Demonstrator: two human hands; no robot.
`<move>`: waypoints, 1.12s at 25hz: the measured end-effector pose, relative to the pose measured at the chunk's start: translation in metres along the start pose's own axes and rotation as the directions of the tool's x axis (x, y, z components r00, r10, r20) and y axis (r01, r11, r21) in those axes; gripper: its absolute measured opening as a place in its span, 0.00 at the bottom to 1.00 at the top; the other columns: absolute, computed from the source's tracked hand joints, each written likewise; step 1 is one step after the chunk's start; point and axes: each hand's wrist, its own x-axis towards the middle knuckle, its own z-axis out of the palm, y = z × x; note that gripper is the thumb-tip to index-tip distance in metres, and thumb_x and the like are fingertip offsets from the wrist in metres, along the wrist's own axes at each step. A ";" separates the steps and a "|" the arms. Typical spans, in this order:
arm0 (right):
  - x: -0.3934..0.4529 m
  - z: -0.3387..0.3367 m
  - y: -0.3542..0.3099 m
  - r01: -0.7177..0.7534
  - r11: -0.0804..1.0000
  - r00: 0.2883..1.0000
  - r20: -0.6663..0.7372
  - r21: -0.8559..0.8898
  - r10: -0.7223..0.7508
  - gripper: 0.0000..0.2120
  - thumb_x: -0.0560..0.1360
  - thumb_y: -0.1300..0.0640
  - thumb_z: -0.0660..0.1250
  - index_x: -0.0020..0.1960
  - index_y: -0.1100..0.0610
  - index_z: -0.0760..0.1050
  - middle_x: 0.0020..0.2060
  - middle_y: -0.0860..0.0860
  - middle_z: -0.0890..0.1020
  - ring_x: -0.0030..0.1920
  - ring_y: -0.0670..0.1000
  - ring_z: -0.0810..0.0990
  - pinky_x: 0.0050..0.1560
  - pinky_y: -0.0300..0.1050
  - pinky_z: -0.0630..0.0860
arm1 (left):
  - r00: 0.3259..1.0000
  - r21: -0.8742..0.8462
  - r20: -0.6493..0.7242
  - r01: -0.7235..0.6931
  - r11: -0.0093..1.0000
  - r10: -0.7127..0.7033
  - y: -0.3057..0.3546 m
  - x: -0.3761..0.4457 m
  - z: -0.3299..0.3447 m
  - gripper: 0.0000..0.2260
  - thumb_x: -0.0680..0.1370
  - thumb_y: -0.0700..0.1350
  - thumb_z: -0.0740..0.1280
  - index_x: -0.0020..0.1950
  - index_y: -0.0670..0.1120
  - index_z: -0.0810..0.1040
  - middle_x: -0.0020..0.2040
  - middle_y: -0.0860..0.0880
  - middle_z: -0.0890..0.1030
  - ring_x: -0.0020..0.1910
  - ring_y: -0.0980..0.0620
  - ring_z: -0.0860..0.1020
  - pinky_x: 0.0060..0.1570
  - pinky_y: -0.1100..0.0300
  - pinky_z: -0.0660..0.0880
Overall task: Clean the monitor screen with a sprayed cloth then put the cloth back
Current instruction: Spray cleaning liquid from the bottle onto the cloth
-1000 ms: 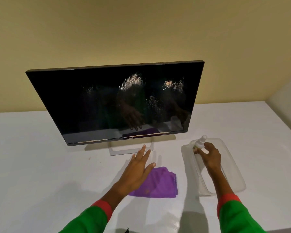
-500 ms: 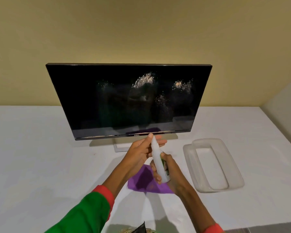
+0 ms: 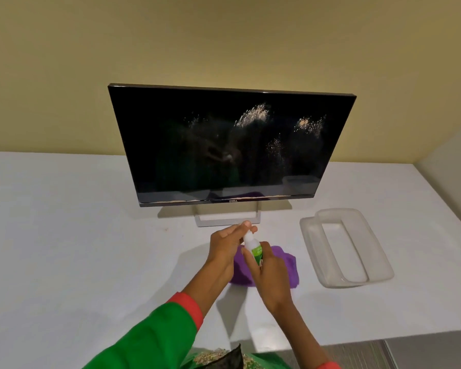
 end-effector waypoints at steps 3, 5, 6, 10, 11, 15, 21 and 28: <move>-0.016 0.000 0.006 -0.046 0.959 0.999 -0.036 -0.278 0.037 0.20 0.78 0.41 0.56 0.58 0.56 0.68 0.45 0.52 0.82 0.43 0.54 0.82 0.37 0.46 0.74 | 0.982 -0.016 -0.165 0.089 0.996 -0.091 -0.009 0.004 0.009 0.07 0.70 0.44 0.73 0.45 0.41 0.82 0.49 0.43 0.84 0.46 0.48 0.81 0.52 0.55 0.78; -0.031 -0.001 0.018 -0.061 0.883 0.998 -0.036 -0.466 0.050 0.20 0.78 0.39 0.54 0.60 0.54 0.66 0.47 0.51 0.82 0.45 0.55 0.82 0.36 0.45 0.68 | 0.943 -0.055 -0.330 0.026 0.998 -0.042 0.003 0.017 0.005 0.12 0.67 0.39 0.75 0.48 0.36 0.81 0.51 0.39 0.83 0.45 0.47 0.80 0.53 0.55 0.77; -0.037 -0.003 0.024 -0.048 0.888 0.999 -0.034 -0.458 0.036 0.20 0.78 0.38 0.54 0.60 0.52 0.66 0.45 0.50 0.82 0.45 0.55 0.82 0.36 0.45 0.67 | 0.933 -0.067 -0.359 -0.013 0.998 -0.012 0.013 0.027 0.000 0.15 0.67 0.38 0.75 0.50 0.35 0.80 0.52 0.39 0.82 0.46 0.46 0.80 0.54 0.55 0.76; -0.031 -0.029 0.038 -0.047 0.982 0.998 0.046 0.183 0.039 0.21 0.75 0.39 0.59 0.57 0.54 0.71 0.34 0.50 0.77 0.33 0.49 0.78 0.31 0.44 0.75 | 0.998 0.236 -0.045 0.042 0.971 -0.033 0.024 0.032 -0.002 0.10 0.68 0.43 0.75 0.48 0.43 0.82 0.53 0.43 0.83 0.49 0.50 0.81 0.64 0.53 0.70; -0.024 -0.036 0.040 -0.093 0.926 0.994 0.094 0.366 0.063 0.21 0.73 0.39 0.61 0.55 0.54 0.73 0.33 0.51 0.77 0.32 0.49 0.77 0.30 0.42 0.76 | 0.999 0.339 0.029 0.024 0.940 -0.036 0.019 0.027 0.005 0.10 0.69 0.45 0.74 0.48 0.45 0.81 0.54 0.44 0.83 0.50 0.51 0.80 0.64 0.53 0.69; -0.004 -0.054 0.049 -0.271 0.630 0.944 0.330 0.728 0.025 0.19 0.74 0.41 0.65 0.55 0.56 0.77 0.35 0.55 0.79 0.32 0.50 0.76 0.30 0.42 0.75 | 0.990 0.502 0.098 -0.135 0.855 0.098 -0.004 0.020 0.019 0.12 0.72 0.47 0.71 0.53 0.44 0.81 0.54 0.47 0.80 0.53 0.49 0.77 0.53 0.58 0.72; 0.017 -0.066 0.058 -0.374 0.413 0.850 0.485 0.830 -0.205 0.21 0.74 0.42 0.61 0.62 0.50 0.75 0.36 0.57 0.79 0.27 0.50 0.75 0.29 0.41 0.75 | 0.914 0.663 0.133 -0.369 0.651 0.383 -0.015 0.010 0.015 0.11 0.71 0.41 0.72 0.53 0.47 0.81 0.49 0.50 0.78 0.47 0.54 0.76 0.42 0.73 0.70; 0.027 -0.043 0.067 -0.032 0.882 0.964 0.249 0.471 -0.098 0.16 0.69 0.42 0.65 0.52 0.46 0.67 0.46 0.50 0.79 0.42 0.46 0.83 0.37 0.35 0.79 | 0.850 0.778 0.097 -0.389 0.494 0.518 -0.019 0.006 -0.009 0.09 0.74 0.40 0.69 0.53 0.46 0.80 0.54 0.48 0.81 0.52 0.52 0.77 0.52 0.66 0.70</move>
